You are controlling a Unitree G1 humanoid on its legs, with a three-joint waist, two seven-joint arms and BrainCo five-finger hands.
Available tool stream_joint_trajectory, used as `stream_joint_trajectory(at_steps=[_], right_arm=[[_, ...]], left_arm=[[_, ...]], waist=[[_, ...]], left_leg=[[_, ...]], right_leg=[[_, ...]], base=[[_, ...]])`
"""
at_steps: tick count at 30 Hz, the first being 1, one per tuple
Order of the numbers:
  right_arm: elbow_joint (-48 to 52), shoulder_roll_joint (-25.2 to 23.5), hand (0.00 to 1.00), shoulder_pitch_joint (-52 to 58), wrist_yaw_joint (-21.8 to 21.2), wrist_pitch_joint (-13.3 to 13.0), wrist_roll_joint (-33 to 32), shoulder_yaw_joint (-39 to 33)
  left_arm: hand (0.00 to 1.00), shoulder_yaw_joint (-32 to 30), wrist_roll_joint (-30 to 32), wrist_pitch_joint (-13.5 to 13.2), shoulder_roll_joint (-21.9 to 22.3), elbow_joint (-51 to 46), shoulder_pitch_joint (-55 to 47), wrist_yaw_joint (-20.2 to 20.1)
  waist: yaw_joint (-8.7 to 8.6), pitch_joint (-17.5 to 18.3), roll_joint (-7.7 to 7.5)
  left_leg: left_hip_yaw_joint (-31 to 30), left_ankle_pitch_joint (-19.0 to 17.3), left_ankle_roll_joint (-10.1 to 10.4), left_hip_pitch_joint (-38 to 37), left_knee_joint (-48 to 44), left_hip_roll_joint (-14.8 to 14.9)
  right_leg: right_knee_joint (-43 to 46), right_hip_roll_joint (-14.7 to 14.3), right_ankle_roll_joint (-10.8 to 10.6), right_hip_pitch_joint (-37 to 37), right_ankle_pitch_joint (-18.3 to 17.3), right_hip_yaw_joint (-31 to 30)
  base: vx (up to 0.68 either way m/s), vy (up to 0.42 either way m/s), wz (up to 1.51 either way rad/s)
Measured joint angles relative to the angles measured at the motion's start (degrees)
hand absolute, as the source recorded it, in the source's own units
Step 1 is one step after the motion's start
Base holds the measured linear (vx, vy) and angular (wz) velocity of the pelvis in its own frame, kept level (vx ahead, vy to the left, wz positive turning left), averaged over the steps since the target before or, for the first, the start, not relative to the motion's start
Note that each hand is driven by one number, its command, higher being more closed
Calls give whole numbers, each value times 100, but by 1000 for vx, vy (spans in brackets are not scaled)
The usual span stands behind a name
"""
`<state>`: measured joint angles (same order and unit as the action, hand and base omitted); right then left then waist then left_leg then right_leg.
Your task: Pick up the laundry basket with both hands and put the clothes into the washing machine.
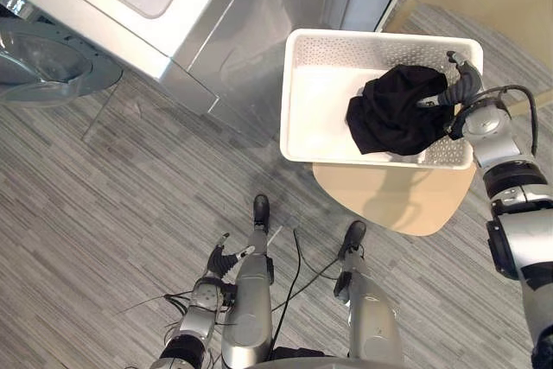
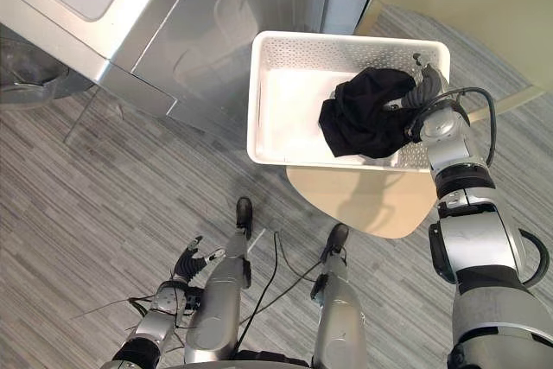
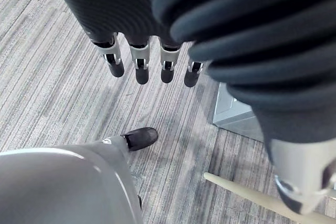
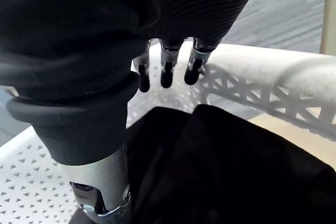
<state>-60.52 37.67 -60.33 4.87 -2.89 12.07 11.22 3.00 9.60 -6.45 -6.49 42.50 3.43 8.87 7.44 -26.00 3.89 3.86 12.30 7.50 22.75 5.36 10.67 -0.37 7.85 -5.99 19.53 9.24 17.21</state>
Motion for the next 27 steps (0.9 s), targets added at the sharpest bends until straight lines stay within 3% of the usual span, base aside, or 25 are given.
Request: stream_joint_trajectory(at_steps=[10, 14, 18, 19, 22, 27], right_arm=[[-320, -119, 0, 167, 130, 46, -7, 6], [-692, -67, 0, 176, 334, 44, -44, 8], [-768, 102, 0, 209, 547, -77, -108, -7], [-768, 136, 100, 197, 678, -121, -202, -46], [-768, 144, 100, 170, 982, -170, -359, -121], [-731, 158, 100, 165, 1002, -167, -366, -113]], left_arm=[[0, 359, -2, 75, 58, -1386, 18, 130], [0, 362, 1, 32, 57, -1724, 34, 278], [0, 342, -4, 40, 56, -1700, 21, 409], [0, 342, -11, 38, 64, -1571, 44, 426], [0, 110, -20, 131, 182, -934, 214, 549], [0, -552, -192, 216, 333, -360, 234, 779]], waist=[[40, -62, 10], [263, -81, 27], [349, -83, 31], [363, -83, 30], [420, -83, 30], [469, -79, 20]], left_leg=[[-230, 60, -54, 438, -1, -75], [-376, 136, -39, 789, -3, -90], [-519, 147, -51, 1083, -20, -115], [-534, 146, -51, 1234, -90, -130], [-537, 141, -52, 1408, -172, -157], [-538, 132, -55, 1456, -261, -98]], right_leg=[[-88, 32, -3, 228, 5, 231], [-86, 30, -3, 466, 5, 395], [-29, 47, -8, 702, -4, 485], [28, 70, -15, 833, -10, 490], [98, 113, -15, 1008, -9, 468], [107, 62, 2, 1027, 4, 461]], base=[[9, 6, 10], [4, 22, 16], [-12, 34, 10], [-20, 51, 4], [-15, 53, -2], [-15, 22, -3]])
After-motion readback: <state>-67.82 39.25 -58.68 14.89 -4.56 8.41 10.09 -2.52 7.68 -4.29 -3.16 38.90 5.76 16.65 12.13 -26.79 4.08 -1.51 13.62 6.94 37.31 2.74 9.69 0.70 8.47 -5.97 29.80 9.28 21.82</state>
